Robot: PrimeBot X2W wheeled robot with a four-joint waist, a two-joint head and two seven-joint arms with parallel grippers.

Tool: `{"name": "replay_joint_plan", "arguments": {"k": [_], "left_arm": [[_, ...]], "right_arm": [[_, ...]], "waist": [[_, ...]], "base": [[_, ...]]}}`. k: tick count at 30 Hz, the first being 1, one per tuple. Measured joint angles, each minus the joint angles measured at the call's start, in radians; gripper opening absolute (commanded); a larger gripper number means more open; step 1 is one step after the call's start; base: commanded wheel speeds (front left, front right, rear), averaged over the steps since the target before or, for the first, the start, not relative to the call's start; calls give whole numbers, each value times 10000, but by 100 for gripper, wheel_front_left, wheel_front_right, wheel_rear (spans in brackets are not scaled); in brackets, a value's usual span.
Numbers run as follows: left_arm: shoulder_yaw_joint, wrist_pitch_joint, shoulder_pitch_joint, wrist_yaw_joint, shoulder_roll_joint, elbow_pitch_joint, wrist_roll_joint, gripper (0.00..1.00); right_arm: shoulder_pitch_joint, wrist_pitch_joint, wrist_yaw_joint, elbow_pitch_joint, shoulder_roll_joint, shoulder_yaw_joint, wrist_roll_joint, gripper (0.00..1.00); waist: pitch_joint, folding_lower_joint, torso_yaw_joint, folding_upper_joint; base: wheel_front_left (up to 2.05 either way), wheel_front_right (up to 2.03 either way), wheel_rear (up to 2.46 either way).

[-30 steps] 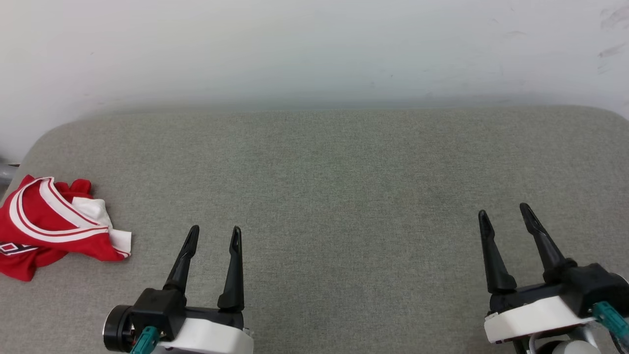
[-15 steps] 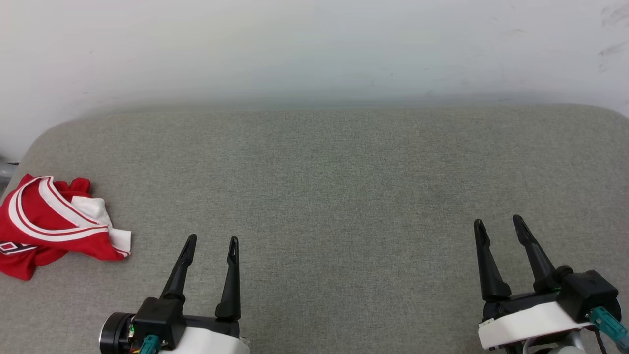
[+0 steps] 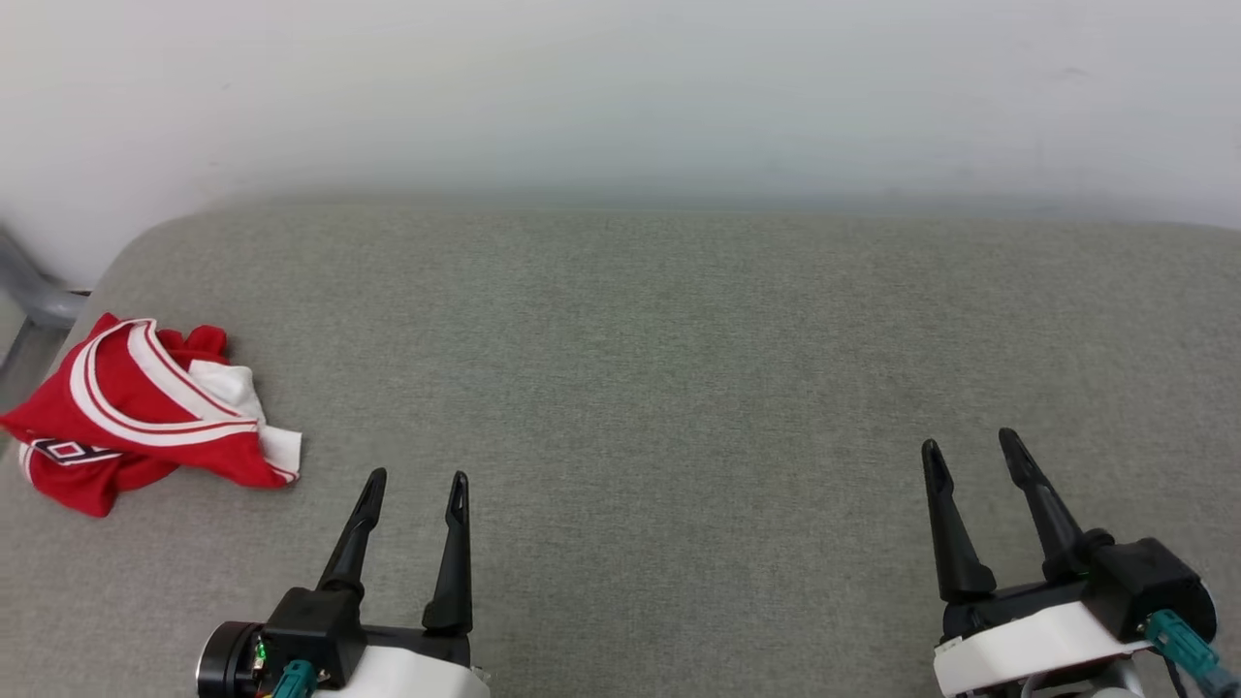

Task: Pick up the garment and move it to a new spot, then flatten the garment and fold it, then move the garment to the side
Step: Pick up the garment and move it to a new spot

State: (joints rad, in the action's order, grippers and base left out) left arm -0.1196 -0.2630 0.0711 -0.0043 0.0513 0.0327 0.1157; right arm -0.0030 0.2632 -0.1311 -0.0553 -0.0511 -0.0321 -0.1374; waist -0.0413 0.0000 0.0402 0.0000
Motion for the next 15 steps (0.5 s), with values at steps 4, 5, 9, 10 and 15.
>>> {"name": "replay_joint_plan", "arguments": {"k": [4,5,9,10,15], "left_arm": [[111,0,-2,136,0,-92,0,100],[125,0,-3,142,2,-121,0,100],[215,0,3,153,-2,-238,-4,100],[251,0,15,186,-2,-301,4,100],[351,0,62,142,-4,-433,-17,100]], "right_arm": [[50,0,0,-144,0,-192,-21,100],[50,0,0,-161,2,-234,-23,100],[54,0,0,-245,2,-376,44,100],[58,0,0,-270,0,-382,33,100],[78,0,0,-447,2,-571,-42,100]], "waist": [[10,0,422,0],[14,0,549,0],[39,0,1092,0],[49,0,1239,1],[118,0,1968,0]], "base": [[0,0,0],[0,0,0],[0,0,0],[0,0,0],[0,0,0]]}}
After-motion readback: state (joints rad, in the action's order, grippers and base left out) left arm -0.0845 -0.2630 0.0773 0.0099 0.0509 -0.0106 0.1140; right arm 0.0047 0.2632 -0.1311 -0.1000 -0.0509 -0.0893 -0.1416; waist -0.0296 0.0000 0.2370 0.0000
